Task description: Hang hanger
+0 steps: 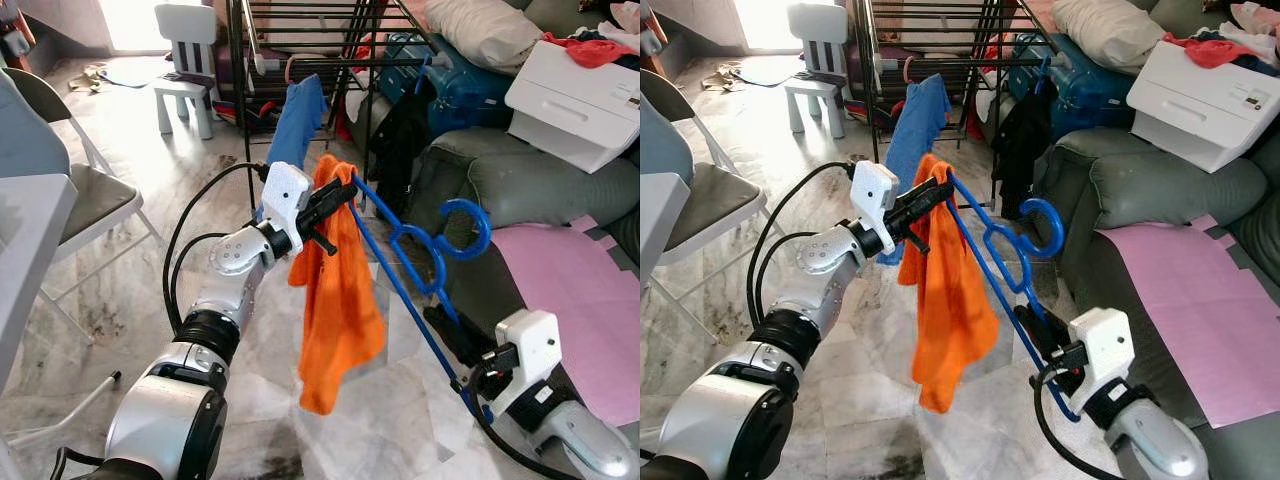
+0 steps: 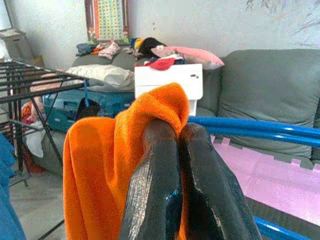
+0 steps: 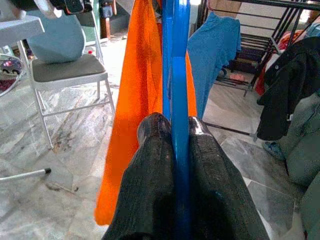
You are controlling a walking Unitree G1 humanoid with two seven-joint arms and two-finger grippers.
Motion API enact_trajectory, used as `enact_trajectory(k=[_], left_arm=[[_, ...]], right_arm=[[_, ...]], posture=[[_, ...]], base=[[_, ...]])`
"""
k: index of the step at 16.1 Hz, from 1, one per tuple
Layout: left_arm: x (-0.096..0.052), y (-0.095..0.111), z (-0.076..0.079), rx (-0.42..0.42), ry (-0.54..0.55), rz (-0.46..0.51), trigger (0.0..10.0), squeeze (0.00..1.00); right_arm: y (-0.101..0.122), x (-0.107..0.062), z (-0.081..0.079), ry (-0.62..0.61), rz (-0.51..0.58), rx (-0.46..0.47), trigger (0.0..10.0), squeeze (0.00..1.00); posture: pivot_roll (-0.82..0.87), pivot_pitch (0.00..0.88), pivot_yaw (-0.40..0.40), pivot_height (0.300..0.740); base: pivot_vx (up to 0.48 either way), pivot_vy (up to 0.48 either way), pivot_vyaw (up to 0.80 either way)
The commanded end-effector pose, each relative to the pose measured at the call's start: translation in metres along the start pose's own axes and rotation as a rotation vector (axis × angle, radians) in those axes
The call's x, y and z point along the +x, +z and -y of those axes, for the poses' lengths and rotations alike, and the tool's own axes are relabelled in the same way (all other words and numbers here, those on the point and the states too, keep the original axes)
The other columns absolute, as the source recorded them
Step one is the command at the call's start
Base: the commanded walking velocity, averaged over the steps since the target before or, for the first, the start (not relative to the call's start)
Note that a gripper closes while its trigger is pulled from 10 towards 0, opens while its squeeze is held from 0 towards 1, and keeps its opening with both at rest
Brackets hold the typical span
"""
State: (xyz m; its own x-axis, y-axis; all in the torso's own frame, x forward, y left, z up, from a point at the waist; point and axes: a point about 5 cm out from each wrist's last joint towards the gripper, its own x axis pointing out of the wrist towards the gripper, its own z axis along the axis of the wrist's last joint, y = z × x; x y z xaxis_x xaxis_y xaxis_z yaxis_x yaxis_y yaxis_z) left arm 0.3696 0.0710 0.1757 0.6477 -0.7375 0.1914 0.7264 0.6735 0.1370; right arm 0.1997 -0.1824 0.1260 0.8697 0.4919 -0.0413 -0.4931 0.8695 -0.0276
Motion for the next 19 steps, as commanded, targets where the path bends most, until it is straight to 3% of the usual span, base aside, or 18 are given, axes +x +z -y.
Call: enact_trajectory(k=[1, 4, 9, 13, 15, 19], left_arm=[[0.004, 0.011, -0.001, 0.025, -0.023, 0.034, 0.0, 0.00], [0.005, 0.017, 0.006, 0.016, -0.079, 0.077, 0.0, 0.00], [0.003, 0.030, 0.037, -0.004, -0.354, 0.145, 0.0, 0.00], [-0.008, 0.029, 0.058, -0.069, -0.548, 0.092, 0.0, 0.00], [-0.022, 0.018, 0.071, -0.099, -0.665, 0.013, 0.0, 0.00], [-0.029, 0.014, 0.083, -0.126, -0.739, -0.028, 0.0, 0.00]], right_arm=[[0.001, -0.003, 0.005, -0.008, 0.005, -0.019, 10.0, 0.00], [-0.003, -0.004, 0.006, -0.012, -0.010, -0.010, 10.0, 0.00], [-0.024, -0.004, 0.010, -0.011, -0.120, 0.039, 10.0, 0.00], [-0.033, 0.002, 0.017, -0.051, -0.171, 0.045, 10.0, 0.00], [-0.026, 0.018, 0.025, -0.087, -0.140, 0.022, 10.0, 0.00], [-0.019, 0.040, 0.033, -0.121, -0.091, 0.007, 10.0, 0.00]], posture=[[-0.02, 0.000, -0.060, 0.740], [-0.02, 0.000, -0.068, 0.740], [-0.01, 0.000, -0.077, 0.740], [-0.01, 0.000, -0.078, 0.740], [-0.01, 0.000, -0.078, 0.740], [-0.01, 0.000, -0.077, 0.740]], base=[[0.000, 0.000, 0.00], [0.000, 0.000, 0.00], [0.000, 0.000, 0.00], [0.000, 0.000, 0.00], [0.000, 0.000, 0.00], [0.000, 0.000, 0.00]])
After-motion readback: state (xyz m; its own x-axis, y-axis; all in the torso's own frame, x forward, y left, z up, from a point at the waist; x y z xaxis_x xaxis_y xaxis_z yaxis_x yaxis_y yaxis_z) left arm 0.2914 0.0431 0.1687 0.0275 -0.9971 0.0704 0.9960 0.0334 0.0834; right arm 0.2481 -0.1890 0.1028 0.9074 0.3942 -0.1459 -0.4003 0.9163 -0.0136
